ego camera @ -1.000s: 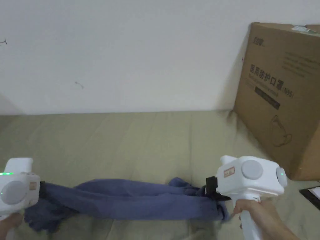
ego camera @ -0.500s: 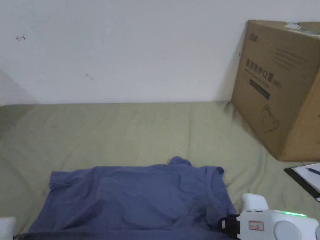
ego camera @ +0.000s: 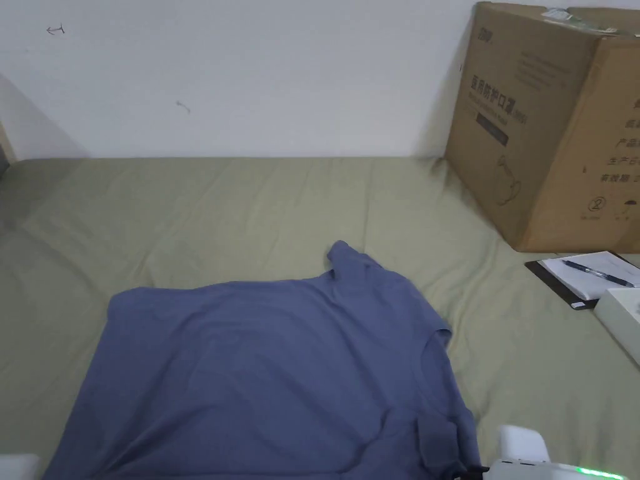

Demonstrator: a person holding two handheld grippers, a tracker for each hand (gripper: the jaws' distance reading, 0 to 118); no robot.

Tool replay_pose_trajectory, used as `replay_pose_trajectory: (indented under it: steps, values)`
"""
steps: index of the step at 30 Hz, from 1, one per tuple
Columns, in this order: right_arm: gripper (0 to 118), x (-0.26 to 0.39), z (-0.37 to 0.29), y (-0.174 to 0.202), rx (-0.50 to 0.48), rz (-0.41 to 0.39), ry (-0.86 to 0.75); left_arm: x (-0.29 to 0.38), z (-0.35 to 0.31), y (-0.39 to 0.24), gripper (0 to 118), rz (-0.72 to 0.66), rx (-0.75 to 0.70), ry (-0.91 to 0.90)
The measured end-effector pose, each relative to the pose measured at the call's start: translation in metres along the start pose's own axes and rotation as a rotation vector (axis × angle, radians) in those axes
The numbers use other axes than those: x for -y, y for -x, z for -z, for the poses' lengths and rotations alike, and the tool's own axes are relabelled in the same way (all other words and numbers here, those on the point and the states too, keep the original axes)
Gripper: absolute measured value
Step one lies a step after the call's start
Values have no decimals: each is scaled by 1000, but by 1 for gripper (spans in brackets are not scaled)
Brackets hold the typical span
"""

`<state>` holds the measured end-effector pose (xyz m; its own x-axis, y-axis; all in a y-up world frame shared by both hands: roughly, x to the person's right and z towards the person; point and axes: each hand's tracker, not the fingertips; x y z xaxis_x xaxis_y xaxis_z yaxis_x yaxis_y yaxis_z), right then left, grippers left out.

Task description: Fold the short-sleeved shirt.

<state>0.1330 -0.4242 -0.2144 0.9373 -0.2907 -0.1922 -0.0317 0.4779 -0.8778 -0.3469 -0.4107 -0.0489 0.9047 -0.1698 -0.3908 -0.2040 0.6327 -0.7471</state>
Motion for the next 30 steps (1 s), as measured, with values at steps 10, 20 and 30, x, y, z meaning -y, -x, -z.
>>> replay_pose_trajectory:
  steps: [10,20,30]
  values:
    - [84,-1,0,6,46,-34,-20,4,0,3,94,-63,56,26]
    - [57,-5,-48,21,-56,-64,-146,5,-80,22,91,-157,133,-91]
    - [0,11,-53,45,-67,-114,-157,29,-92,21,0,-208,111,-117]
